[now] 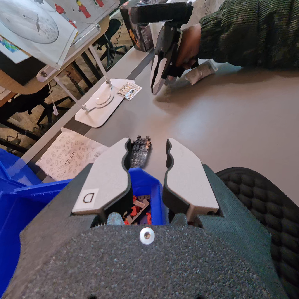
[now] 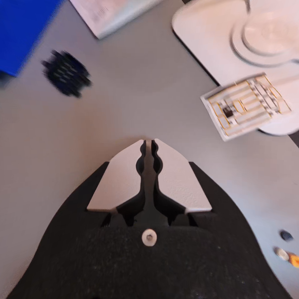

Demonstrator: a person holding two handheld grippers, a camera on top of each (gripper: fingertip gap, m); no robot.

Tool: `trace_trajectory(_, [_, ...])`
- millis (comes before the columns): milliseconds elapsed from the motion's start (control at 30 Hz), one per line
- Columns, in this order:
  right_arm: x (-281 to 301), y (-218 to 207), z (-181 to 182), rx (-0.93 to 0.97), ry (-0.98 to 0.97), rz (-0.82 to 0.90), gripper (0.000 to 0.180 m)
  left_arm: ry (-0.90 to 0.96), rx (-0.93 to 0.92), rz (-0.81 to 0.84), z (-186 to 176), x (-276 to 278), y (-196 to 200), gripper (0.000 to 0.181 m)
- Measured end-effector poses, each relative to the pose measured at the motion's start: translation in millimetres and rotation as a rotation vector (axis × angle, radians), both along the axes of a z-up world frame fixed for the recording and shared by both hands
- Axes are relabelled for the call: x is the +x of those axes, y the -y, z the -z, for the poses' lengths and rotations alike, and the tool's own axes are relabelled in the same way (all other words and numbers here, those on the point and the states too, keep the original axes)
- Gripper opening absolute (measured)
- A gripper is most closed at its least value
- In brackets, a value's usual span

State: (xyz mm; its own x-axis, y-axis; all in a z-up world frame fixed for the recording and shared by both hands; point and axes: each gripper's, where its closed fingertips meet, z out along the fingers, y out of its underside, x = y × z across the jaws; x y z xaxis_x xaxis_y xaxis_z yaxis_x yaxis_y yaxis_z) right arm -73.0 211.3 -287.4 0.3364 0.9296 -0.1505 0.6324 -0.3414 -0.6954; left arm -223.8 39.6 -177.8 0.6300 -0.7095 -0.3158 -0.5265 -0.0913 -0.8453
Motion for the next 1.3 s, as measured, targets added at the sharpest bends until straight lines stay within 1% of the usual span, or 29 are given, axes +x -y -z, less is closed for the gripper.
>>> trace_trajectory(33, [-9.5,11.5,-16.2,-0.027,-0.087,-0.044,0.006,0.008,0.017,0.018,-2.5,4.4,1.4,0.041])
trace_trajectory(100, [-31.4,43.9,-55.1,-0.08,-0.27,-0.164,0.006,0.026,0.073,0.055,-9.6,15.3,3.9,0.042])
trace_trajectory(167, [-54.1,85.4,-93.1,-0.131,-0.442,-0.304,0.006,0.032,0.156,0.081,-18.5,26.8,6.0,0.042])
trace_trajectory(267, [-81.0,146.5,-132.9,-0.241,-0.627,-0.474,0.006,0.015,0.277,0.107,-28.5,42.7,10.8,0.03])
trace_trajectory(367, [-96.2,188.4,-147.6,-0.366,-0.71,-0.565,0.007,-0.01,0.364,0.113,-35.7,52.8,15.3,0.026])
trace_trajectory(433, [-100.1,204.4,-153.1,-0.449,-0.748,-0.596,0.006,-0.021,0.403,0.121,-39.5,56.6,18.9,0.023])
trace_trajectory(567, [-100.4,213.9,-160.2,-0.562,-0.795,-0.62,0.006,-0.038,0.464,0.15,-44.9,60.2,27.1,0.011])
trace_trajectory(667, [-99.1,211.4,-161.0,-0.572,-0.797,-0.617,0.006,-0.068,0.503,0.139,-46.5,59.5,28.3,0.007])
trace_trajectory(767, [-93.4,188.3,-163.3,-0.513,-0.801,-0.547,0.014,-0.06,0.497,0.141,-47.5,55.5,28.9,0.005])
trace_trajectory(833, [-79.7,156.6,-172.0,-0.439,-0.828,-0.459,0.012,-0.041,0.464,0.095,-49.9,40.8,23.4,0.005])
trace_trajectory(900, [-60.7,112.5,-170.3,-0.305,-0.78,-0.313,0.013,-0.007,0.413,0.036,-52.1,20.9,15.8,0.005])
trace_trajectory(933, [-47.1,84.4,-163.4,-0.203,-0.714,-0.213,0.013,-0.009,0.377,0.0,-50.7,8.6,10.7,0.005])
trace_trajectory(1000, [-5.9,24.3,-143.4,0.01,-0.529,0.009,0.014,-0.086,0.181,-0.118,-26.5,-28.0,-3.8,0.006])
trace_trajectory(1033, [22.2,-6.1,-128.9,0.106,-0.402,0.133,0.014,-0.116,0.097,-0.197,-13.9,-50.2,-10.2,0.005])
trace_trajectory(1100, [85.7,-54.8,-96.4,0.263,-0.132,0.339,0.014,-0.115,-0.116,-0.257,15.2,-76.5,-9.3,0.005])
trace_trajectory(1133, [114.5,-69.3,-77.5,0.29,-0.005,0.407,0.014,-0.109,-0.191,-0.292,26.0,-86.3,-8.9,0.006])
trace_trajectory(1167, [136.0,-76.3,-58.2,0.272,0.089,0.442,0.016,-0.115,-0.226,-0.332,33.1,-95.7,-10.1,0.006])
trace_trajectory(1200, [149.1,-78.5,-41.1,0.225,0.136,0.459,0.017,-0.122,-0.262,-0.355,39.5,-101.6,-9.9,0.011])
trace_trajectory(1233, [155.6,-79.9,-28.0,0.183,0.147,0.47,0.017,-0.122,-0.304,-0.366,45.8,-104.1,-8.8,0.02])
trace_trajectory(1267, [158.5,-81.9,-18.3,0.158,0.146,0.476,0.017,-0.12,-0.332,-0.377,50.2,-106.1,-8.9,0.028])
trace_trajectory(1300, [159.3,-83.4,-9.9,0.137,0.147,0.478,0.018,-0.12,-0.344,-0.389,52.7,-107.7,-9.7,0.032])
